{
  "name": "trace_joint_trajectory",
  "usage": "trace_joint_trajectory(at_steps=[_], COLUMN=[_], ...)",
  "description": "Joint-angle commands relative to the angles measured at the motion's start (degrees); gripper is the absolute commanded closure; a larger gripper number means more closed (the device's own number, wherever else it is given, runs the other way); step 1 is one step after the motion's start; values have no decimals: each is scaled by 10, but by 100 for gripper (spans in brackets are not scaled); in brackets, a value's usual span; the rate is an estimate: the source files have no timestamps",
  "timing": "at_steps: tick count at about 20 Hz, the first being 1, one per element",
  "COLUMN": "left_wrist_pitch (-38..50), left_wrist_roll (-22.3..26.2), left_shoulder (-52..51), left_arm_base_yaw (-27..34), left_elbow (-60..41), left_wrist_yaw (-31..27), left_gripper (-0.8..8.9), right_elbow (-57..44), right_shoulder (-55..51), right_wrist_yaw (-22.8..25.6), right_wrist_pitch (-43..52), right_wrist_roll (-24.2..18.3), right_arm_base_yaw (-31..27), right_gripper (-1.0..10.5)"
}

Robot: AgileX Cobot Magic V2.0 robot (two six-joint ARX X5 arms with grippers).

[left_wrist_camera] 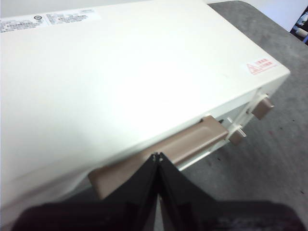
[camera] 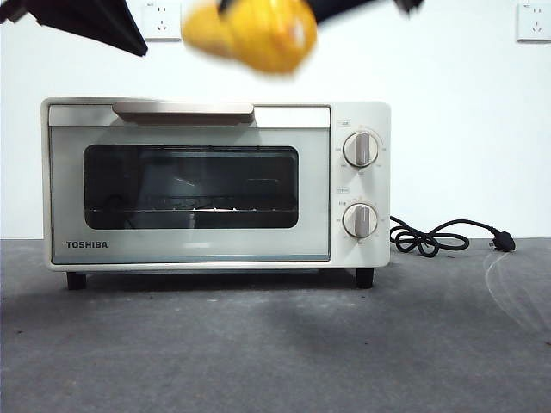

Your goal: Take the corn from the table,put the corn in the oven

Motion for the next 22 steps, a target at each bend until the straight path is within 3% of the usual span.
trace_joint_trajectory(at_steps=[1, 10, 22], left_wrist_pitch=[22, 33, -108], left_wrist_roll=[0, -1, -1], left_shoulder=[19, 82, 87], left_arm_base_yaw=[-1, -2, -38], left_elbow=[2, 2, 2], left_wrist_yaw=[-10, -9, -5], left_gripper=[819, 819, 818], right_elbow=[10, 14, 14], right_shoulder=[-25, -127, -161], right_wrist_yaw=[4, 72, 134], right_wrist_pitch=[1, -23, -33], right_wrist_roll=[2, 16, 15], right_arm_base_yaw=[6, 7, 7], right_gripper=[958, 958, 958])
